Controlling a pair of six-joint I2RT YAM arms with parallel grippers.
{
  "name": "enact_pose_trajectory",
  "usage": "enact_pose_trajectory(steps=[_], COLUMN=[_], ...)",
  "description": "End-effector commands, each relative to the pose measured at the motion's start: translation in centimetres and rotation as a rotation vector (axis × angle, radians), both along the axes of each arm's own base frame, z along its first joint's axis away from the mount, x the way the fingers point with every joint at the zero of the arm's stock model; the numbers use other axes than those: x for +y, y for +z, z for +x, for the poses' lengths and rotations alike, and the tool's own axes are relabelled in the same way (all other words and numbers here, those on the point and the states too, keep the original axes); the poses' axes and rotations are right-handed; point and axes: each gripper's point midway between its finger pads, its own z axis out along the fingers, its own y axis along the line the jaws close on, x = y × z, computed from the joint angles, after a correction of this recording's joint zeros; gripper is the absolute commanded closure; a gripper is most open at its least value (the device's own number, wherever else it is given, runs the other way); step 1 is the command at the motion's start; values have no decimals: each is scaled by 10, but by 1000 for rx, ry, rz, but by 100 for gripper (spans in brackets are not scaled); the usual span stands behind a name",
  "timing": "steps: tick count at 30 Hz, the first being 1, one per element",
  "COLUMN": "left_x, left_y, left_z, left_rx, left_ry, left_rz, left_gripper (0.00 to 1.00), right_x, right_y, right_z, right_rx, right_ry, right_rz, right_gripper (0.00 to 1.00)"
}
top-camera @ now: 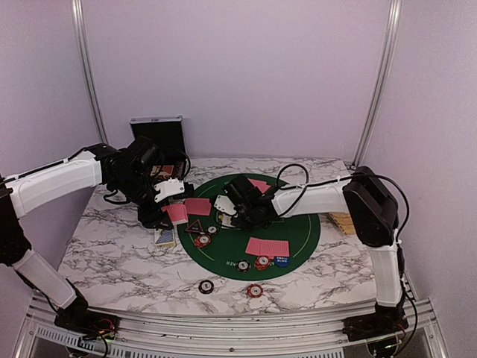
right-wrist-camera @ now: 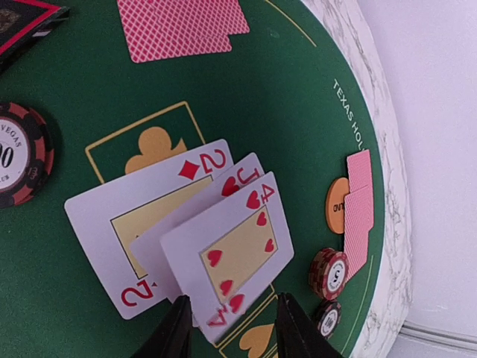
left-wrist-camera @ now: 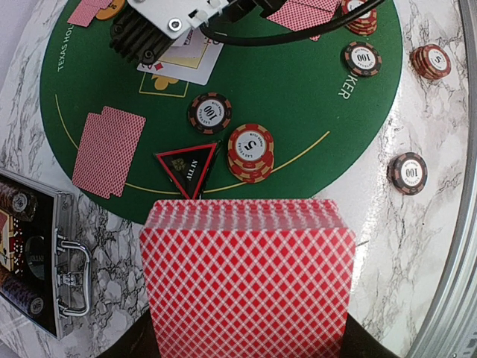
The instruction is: Distribute texas hold em gaming equipment
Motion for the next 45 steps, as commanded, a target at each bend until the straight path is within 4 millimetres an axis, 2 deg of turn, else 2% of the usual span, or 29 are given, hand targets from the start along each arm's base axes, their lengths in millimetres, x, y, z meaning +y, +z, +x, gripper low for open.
enact_pose_trajectory(steps=[1,8,11,14,17,20,23,29,32,41,45], left_x=[0,0,0,0,0,-1,-2,-3,-3,-5,-6], left_y=[11,9,9,9,10,10,10,10,12,14,16], left_z=[0,-2,-2,-1,-1,-1,0,0,0,0,1], left_rx=[-22,-16,-15,-17,-18,-16,-15,-15,-17,-20,-20], left_ry=[7,4,5,4,2,2,1,0,-1,-7,-9], left_rz=[-23,-24,-24,-22,-25,-29,-29,-30,-34,-44,-50], left_gripper=[100,100,100,100,100,100,100,100,100,100,100], right_x=[12,7,9,14,24,32,45,75,84,107,118], right_y=[39,60,86,124,159,176,179,168,166,136,131], right_z=[-6,-1,3,4,-3,-15,-27,-59,-66,-84,-93], right_rx=[12,69,96,162,318,482,630,998,1097,1227,1271], right_ry=[5,-32,-72,-108,-106,-97,-94,-72,-55,-63,-50], right_rz=[119,225,356,557,804,974,1076,1236,1293,1272,1270], right_gripper=[60,54,49,40,27,19,17,10,10,11,12])
